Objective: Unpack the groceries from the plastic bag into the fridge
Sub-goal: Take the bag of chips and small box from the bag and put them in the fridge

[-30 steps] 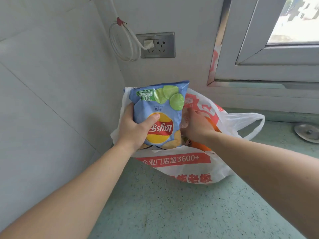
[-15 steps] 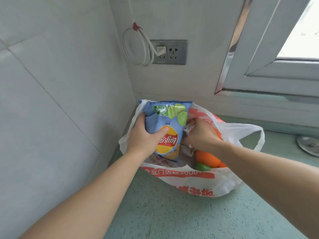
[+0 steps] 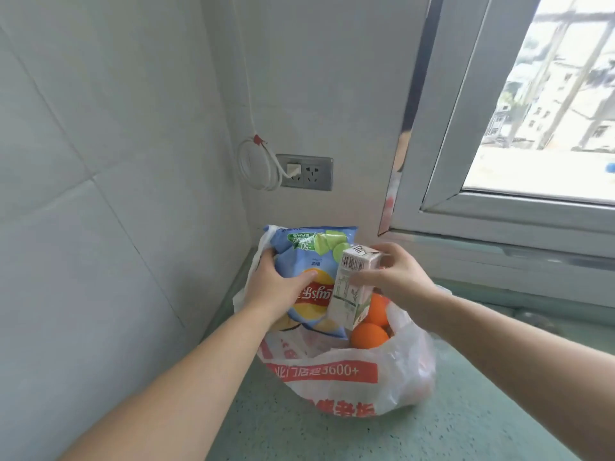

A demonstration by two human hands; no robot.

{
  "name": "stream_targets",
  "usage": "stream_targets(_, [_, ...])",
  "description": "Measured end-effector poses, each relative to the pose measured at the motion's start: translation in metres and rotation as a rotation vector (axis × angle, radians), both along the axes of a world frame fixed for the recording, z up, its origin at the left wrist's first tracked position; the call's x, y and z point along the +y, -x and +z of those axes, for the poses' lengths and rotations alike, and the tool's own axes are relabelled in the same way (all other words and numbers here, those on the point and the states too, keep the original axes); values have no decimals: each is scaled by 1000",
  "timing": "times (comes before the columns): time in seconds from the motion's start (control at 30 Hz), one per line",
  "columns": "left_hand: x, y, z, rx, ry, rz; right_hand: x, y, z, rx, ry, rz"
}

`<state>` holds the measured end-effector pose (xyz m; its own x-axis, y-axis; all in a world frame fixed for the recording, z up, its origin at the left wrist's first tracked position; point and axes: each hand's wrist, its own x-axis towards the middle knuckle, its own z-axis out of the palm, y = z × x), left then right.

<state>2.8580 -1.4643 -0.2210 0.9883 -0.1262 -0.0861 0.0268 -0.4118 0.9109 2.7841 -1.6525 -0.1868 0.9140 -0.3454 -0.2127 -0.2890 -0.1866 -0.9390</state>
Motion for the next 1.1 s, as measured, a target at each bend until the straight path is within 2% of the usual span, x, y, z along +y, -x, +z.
stream_targets(0.13, [-16, 18, 26, -26, 36, -45, -17, 16, 23, -8, -346, -77])
stream_targets(0.27, [-34, 38, 44, 32, 143, -49, -29, 38, 39, 80, -717, -93])
stream_targets(0.37, [-46, 54, 51, 106, 205, 13, -40, 58, 43, 103, -860, -65])
stream_targets(0.5, [-61, 74, 57, 200, 252, 63, -53, 85, 48, 133, -829, 17])
stream_targets(0.73, [-103, 108, 100, 70, 192, -44, -96, 137, 84, 156, -570, 97])
stream_targets(0.93, [-158, 130, 140, -45, 206, -258, -139, 194, 123, 44, -411, -108])
stream_targets(1.1, [-212, 169, 148, -61, 224, -564, -161, 280, 141, -85, -343, -375])
